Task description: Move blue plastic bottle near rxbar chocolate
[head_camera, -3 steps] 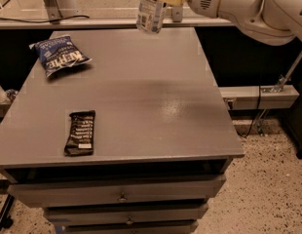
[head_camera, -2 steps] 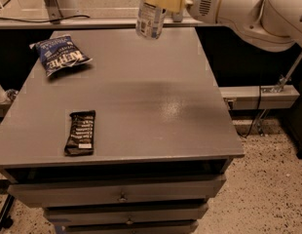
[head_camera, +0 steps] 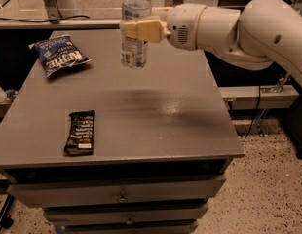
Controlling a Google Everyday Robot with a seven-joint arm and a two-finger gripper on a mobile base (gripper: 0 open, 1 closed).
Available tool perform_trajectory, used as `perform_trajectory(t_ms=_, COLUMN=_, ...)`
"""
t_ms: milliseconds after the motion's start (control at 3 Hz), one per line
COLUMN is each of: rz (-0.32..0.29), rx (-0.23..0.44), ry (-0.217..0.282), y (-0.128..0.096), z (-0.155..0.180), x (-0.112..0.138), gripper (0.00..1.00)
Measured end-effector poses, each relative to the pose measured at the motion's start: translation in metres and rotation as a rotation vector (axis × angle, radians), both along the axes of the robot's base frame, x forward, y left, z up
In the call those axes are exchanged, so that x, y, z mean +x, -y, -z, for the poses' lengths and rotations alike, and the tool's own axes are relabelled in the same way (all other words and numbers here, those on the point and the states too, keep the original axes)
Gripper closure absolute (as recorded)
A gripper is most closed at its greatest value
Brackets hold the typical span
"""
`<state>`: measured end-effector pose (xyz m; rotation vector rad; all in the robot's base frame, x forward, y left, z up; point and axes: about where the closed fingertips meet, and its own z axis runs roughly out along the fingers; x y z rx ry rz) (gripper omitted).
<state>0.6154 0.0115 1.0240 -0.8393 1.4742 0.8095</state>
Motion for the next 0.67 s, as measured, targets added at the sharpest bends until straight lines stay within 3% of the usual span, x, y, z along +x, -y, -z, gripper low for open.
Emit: perform_trajectory(t_ms=667, rz=-0.150, rx=-0.042, ry=-0.065, y=-0.066, z=0.051, x=-0.026, gripper=1.00)
